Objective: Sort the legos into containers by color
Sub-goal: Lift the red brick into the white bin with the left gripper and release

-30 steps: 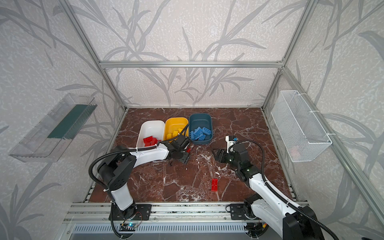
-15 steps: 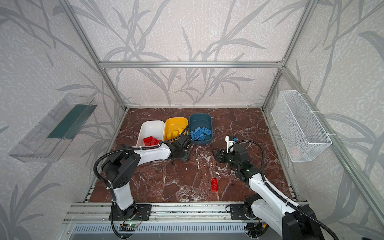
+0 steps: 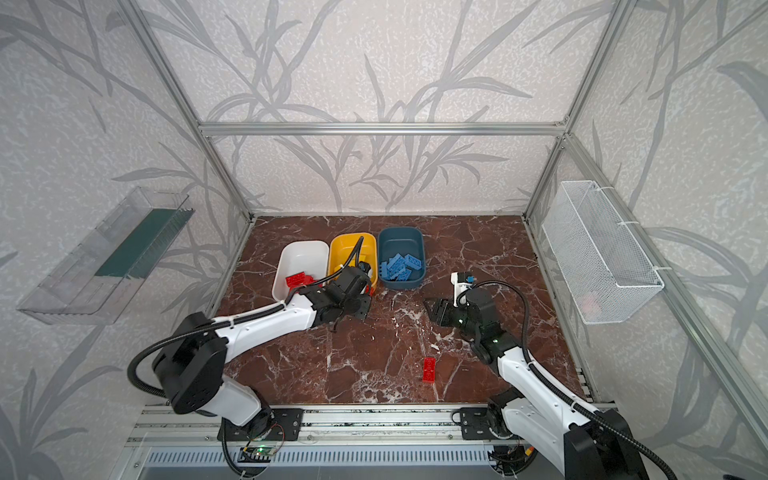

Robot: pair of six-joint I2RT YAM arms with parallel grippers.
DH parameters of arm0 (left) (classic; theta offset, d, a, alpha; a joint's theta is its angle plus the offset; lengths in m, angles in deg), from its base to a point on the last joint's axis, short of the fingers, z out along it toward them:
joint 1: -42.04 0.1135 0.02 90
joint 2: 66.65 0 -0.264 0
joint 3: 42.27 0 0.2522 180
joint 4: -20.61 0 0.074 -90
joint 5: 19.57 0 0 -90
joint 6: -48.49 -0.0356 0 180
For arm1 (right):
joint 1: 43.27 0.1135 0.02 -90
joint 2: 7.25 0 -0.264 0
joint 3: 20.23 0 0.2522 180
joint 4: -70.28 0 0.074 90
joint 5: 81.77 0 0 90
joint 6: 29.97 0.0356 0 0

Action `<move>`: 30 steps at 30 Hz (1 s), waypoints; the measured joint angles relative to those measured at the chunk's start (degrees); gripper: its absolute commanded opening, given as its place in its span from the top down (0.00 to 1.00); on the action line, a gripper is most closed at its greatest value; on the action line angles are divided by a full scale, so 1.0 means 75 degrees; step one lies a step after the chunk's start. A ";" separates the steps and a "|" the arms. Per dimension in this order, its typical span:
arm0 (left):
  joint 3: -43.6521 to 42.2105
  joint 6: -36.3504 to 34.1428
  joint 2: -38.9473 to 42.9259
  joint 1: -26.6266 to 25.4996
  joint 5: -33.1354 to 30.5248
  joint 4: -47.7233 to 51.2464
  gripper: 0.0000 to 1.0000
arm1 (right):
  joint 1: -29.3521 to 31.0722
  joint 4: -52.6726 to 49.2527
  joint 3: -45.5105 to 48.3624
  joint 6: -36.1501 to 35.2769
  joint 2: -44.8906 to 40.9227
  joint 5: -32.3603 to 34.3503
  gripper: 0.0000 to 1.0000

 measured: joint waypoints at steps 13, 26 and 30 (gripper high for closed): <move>0.0029 0.0845 0.2256 0.1580 -0.0189 0.1049 0.73 | 0.0000 0.0067 0.0047 0.0006 0.0006 -0.0055 0.33; 0.0589 0.1772 0.1026 0.4144 0.0460 0.1655 0.73 | 0.0000 0.0079 0.0047 0.0003 0.0003 -0.0055 0.33; 0.1075 0.1813 0.0213 0.4418 0.0667 0.1915 0.73 | 0.0000 0.0067 0.0047 0.0000 -0.0003 -0.0050 0.33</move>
